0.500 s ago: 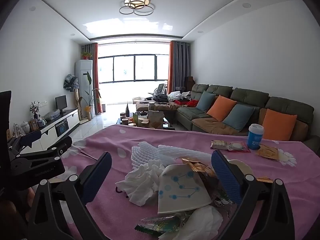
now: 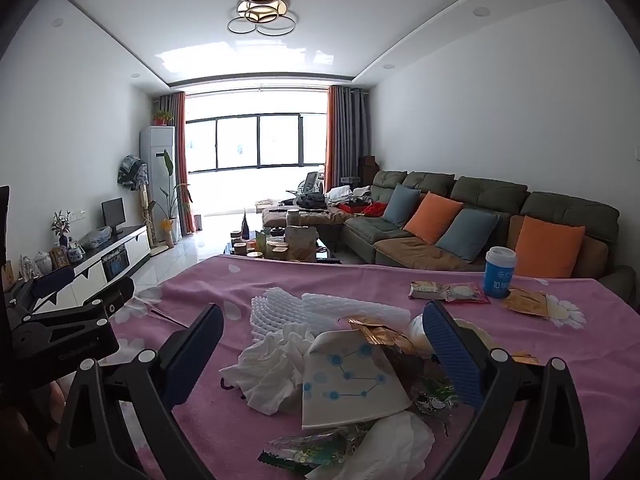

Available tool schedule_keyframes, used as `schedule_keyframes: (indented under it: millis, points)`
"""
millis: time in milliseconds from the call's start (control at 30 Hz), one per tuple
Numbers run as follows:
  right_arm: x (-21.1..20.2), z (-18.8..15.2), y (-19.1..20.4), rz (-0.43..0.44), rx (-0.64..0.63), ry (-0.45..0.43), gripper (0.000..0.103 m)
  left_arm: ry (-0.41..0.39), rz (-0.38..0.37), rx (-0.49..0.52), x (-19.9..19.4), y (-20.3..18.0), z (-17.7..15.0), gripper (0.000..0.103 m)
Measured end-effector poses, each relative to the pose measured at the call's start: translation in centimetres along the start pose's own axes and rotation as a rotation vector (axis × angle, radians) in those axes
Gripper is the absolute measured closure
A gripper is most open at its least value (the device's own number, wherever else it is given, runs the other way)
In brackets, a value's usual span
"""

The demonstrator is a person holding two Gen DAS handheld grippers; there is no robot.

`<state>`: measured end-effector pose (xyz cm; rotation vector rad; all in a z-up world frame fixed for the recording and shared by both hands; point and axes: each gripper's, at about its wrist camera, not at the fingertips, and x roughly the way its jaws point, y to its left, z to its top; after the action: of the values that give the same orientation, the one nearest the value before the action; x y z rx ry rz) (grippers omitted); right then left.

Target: Collect trash

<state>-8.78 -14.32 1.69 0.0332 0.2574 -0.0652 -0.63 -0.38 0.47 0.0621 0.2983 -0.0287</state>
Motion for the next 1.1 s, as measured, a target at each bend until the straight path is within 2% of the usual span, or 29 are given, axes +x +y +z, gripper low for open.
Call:
schedule_keyframes:
  millis: [1100]
  points:
    - [-0.29,-0.09,-0.05,-0.008,0.005,-0.007,0.007,-0.020,0.005,-0.021,-0.32,-0.10,-0.26,0.006]
